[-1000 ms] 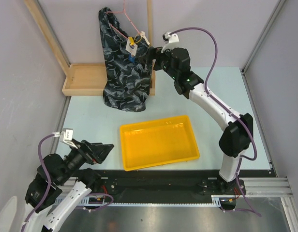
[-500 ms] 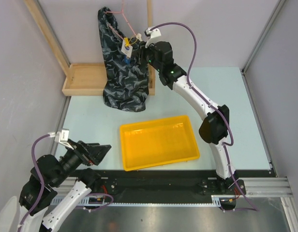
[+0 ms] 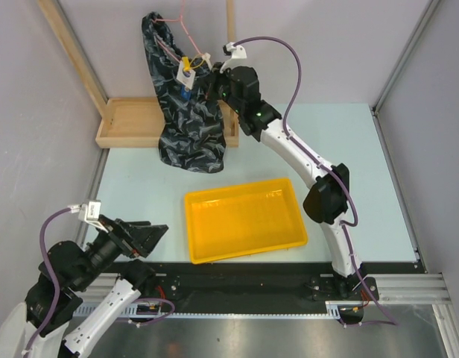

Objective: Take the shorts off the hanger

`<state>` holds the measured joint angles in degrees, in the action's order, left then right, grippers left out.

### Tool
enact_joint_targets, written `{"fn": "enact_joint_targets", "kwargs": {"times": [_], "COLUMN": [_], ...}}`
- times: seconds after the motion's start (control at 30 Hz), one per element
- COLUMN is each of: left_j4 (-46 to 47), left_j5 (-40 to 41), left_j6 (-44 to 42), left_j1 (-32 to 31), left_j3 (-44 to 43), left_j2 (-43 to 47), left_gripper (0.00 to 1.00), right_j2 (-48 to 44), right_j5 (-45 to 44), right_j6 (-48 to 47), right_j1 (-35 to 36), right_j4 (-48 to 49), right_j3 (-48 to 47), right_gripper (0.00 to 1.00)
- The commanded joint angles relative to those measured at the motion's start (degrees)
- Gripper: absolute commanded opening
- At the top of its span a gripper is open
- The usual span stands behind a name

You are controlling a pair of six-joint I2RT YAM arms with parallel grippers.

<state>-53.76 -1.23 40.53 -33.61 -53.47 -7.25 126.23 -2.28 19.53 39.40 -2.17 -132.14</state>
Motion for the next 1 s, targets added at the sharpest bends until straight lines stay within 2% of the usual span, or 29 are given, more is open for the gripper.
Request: {"fn": "enact_joint_targets", "kwargs": {"times": [0.0,0.23,0.47,0.6,0.7,0.73,0.87,0.97], "left_j4": [0.3,0.1,0.1,-0.6,-0.7,-0.8,-1.0,-0.7], "left_j5": [-2.0,-3.1,-3.9,-4.0,-4.2,-4.2,-4.3,-4.2], "left_j6": [0.9,2.9,4.1,4.5,4.5,4.4,4.3,4.0], "left_j1": [0.2,0.2,0.2,0.2,0.2,0.2,0.1,0.2], "left_j3": [-2.3,-3.0,-3.7,-5.0,-7.0,-8.5,-13.0,-16.8], "left_j2": [-1.3,-0.2,0.7,0.5,0.2,0.0,-1.3,-2.9], "left_gripper": [1.00,1.00,1.00,1.00,1.00,1.00,1.00,1.00], "right_j2": [-4.6,-4.5,-3.2,-4.8,-10.2,-12.0,-23.5,-29.7], "right_j5": [0.9,1.5,1.8,1.8,4.3,4.6,8.5,8.9], "right_j6": [11.7,22.0,26.1,25.8,25.2,25.3,24.4,19.9], "right_j1": [1.4,1.7,2.2,3.0,3.8,4.2,6.6,8.9], "right_j4": [9.7,15.1,18.3,14.1,14.0,14.5,18.0,19.6], "right_j3": [-3.2,-6.5,-12.1,-11.9,-5.4,1.1,16.8,28.0], "right_gripper": [0.00,0.00,0.00,0.00,0.00,0.00,0.00,0.00]}}
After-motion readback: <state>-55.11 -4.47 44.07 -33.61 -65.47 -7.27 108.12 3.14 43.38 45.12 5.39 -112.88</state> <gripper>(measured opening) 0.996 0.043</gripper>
